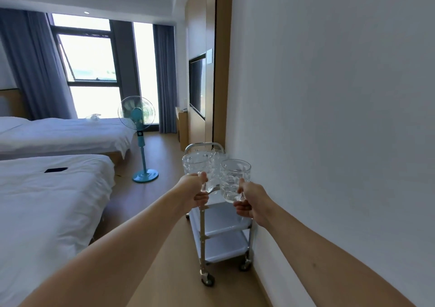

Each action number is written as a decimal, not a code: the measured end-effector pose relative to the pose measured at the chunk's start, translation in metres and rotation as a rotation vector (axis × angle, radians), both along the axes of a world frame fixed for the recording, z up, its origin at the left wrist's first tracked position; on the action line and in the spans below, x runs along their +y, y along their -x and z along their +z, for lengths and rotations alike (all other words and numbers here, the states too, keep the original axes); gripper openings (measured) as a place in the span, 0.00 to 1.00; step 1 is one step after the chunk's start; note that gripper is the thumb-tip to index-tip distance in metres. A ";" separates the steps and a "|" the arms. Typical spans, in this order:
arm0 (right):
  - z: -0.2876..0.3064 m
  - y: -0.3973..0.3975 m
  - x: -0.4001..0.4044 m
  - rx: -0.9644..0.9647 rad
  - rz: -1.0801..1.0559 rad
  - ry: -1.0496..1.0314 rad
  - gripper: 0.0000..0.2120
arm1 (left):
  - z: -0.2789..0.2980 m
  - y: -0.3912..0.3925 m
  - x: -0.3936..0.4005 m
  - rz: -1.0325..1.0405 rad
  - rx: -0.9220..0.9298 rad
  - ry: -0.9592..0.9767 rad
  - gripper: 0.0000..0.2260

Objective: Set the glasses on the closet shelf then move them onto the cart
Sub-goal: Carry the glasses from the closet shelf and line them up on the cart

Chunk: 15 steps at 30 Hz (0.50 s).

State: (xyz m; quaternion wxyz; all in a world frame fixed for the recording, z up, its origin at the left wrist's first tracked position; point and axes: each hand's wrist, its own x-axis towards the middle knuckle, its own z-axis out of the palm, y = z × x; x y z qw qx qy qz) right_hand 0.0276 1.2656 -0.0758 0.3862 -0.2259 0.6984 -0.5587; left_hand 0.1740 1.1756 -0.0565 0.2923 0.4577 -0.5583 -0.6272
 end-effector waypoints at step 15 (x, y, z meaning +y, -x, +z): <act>-0.016 -0.048 -0.222 -0.061 -0.039 -0.015 0.15 | -0.016 -0.042 -0.230 -0.004 -0.027 -0.046 0.11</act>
